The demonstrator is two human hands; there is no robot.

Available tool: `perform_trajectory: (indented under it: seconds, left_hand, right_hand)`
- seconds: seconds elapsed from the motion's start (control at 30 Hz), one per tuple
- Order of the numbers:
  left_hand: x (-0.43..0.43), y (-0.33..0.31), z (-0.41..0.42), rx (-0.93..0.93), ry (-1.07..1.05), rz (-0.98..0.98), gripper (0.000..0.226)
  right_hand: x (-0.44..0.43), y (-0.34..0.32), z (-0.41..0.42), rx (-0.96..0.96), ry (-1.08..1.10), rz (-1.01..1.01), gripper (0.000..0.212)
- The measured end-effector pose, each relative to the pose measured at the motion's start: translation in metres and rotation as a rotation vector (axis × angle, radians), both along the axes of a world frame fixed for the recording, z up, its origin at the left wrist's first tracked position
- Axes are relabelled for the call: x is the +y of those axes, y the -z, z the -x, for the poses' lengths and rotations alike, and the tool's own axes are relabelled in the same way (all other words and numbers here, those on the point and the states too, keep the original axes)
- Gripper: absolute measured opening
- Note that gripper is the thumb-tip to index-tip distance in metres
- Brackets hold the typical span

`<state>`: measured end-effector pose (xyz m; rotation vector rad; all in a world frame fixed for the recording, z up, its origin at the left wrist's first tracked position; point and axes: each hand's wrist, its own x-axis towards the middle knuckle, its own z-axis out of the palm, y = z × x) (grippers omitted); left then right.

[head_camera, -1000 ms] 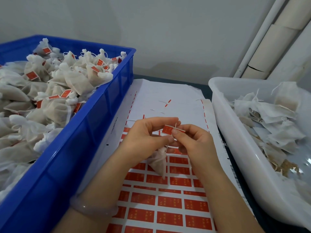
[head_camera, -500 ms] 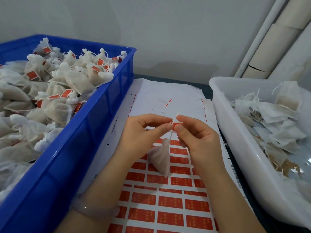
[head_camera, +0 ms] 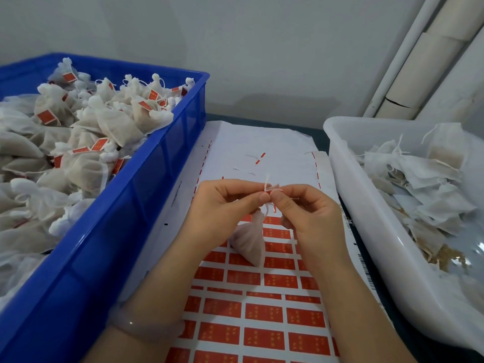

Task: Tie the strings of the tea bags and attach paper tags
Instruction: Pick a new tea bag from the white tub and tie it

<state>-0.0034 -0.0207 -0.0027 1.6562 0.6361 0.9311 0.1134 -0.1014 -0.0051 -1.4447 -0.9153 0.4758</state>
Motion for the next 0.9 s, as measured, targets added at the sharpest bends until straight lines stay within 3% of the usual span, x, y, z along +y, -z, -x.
perform_trajectory:
  seconds: [0.3,0.53,0.6,0.73,0.77,0.9]
  left_hand:
    - [0.002,0.004,0.0,0.019,0.006,-0.038,0.018]
    - [0.001,0.005,-0.001,0.066,-0.031,-0.107,0.019]
    - [0.003,0.004,0.003,0.046,-0.069,-0.106,0.017]
    - [0.008,0.002,0.007,-0.127,-0.1,0.034,0.011]
    - [0.009,0.002,0.007,-0.185,-0.12,0.088,0.01]
    - [0.019,0.001,0.008,-0.338,-0.208,0.38,0.042]
  right_hand:
    - [0.0,0.001,0.0,-0.017,0.002,-0.03,0.014]
    - [0.001,0.007,-0.002,0.115,-0.053,-0.044,0.043]
    - [0.001,0.01,0.0,0.041,-0.14,0.034,0.043]
    - [0.007,0.015,0.017,-0.358,-0.283,0.199,0.004]
    - [0.01,0.012,0.021,-0.416,-0.236,0.187,0.011]
    - [0.033,-0.044,0.03,-0.317,-0.114,-0.038,0.013]
